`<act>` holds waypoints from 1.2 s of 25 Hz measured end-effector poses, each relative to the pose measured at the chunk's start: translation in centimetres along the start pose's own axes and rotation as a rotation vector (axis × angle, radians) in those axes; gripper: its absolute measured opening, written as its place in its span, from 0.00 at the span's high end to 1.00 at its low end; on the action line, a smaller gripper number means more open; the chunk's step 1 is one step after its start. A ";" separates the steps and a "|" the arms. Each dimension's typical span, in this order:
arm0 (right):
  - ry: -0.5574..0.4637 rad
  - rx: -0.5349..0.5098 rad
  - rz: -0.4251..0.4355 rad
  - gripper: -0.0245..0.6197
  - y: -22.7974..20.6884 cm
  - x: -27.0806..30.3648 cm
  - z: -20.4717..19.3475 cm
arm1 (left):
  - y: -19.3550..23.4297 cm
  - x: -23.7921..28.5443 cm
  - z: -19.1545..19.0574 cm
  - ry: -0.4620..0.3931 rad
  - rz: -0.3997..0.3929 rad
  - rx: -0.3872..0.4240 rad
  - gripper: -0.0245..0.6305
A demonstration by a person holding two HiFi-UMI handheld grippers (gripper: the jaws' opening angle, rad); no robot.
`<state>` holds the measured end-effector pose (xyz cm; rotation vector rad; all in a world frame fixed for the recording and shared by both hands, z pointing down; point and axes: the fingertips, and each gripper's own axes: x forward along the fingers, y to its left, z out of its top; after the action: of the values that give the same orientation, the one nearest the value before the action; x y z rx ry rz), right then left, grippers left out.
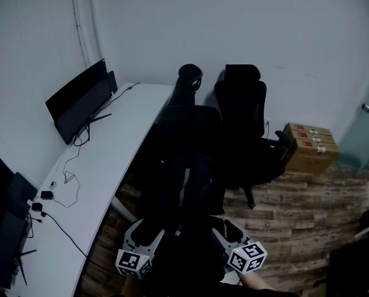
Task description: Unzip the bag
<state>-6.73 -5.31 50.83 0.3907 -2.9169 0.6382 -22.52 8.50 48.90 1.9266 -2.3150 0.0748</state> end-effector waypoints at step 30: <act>0.039 0.091 -0.322 0.62 -4.7 14.7 -2.7 | 16.8 30.0 -4.4 0.084 -0.333 0.120 0.46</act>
<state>-19.34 -11.58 57.79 0.8266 -2.7063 0.7178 -43.99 -17.18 57.94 2.2905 -1.9482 0.2603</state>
